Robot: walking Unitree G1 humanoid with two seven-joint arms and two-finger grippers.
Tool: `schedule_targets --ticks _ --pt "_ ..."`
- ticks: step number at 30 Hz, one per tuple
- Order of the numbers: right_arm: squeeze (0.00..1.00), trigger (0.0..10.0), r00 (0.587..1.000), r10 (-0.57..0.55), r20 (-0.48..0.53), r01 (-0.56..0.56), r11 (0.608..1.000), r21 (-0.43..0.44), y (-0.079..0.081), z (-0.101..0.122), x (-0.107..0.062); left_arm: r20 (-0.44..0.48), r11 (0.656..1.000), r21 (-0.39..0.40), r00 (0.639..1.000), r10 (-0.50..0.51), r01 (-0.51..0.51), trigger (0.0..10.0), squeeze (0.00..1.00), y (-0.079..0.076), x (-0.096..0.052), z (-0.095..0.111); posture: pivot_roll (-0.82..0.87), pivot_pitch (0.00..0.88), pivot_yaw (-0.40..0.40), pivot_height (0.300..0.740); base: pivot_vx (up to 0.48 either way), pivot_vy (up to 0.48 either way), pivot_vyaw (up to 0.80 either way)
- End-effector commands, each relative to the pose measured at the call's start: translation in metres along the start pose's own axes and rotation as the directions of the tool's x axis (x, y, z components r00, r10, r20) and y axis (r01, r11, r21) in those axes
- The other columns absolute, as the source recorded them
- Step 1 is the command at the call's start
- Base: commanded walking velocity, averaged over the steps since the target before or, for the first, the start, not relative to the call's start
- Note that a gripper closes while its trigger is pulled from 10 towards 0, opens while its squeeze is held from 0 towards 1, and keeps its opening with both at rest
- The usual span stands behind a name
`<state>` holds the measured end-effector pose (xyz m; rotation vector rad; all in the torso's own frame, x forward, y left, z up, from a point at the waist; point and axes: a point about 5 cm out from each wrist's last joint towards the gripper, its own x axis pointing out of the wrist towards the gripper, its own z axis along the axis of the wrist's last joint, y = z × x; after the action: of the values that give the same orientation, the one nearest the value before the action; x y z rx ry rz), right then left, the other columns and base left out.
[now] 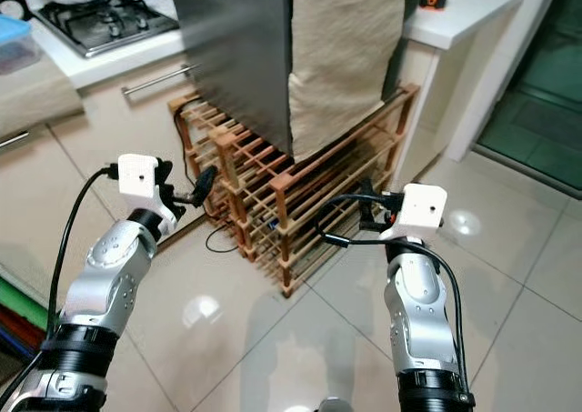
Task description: Restocking fridge
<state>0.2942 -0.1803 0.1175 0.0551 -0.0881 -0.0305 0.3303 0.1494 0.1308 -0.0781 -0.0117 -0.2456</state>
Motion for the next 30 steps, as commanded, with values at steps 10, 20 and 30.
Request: schedule_targets --ticks 10,20,30 --pt "0.00 10.0 0.998 0.044 0.052 -0.045 0.999 0.013 0.013 0.015 0.014 0.110 0.989 -0.091 0.989 -0.102 0.113 10.0 0.00 -0.012 0.007 0.020 -0.17 0.000 0.093 0.740 0.445 0.039 0.00" --pt "0.00 10.0 0.997 0.050 0.059 -0.050 0.999 0.011 0.015 0.018 0.018 0.096 0.993 -0.039 0.990 -0.107 0.111 10.0 0.00 -0.012 0.013 0.022 -0.16 0.000 0.082 0.708 0.000 0.432 -0.48" --pt "0.00 10.0 0.997 -0.010 0.071 0.010 1.000 0.003 0.006 0.018 0.019 0.066 0.992 0.002 0.990 -0.128 0.128 10.0 0.00 -0.022 0.017 0.018 -0.17 0.000 0.086 0.683 0.000 0.000 -0.32"
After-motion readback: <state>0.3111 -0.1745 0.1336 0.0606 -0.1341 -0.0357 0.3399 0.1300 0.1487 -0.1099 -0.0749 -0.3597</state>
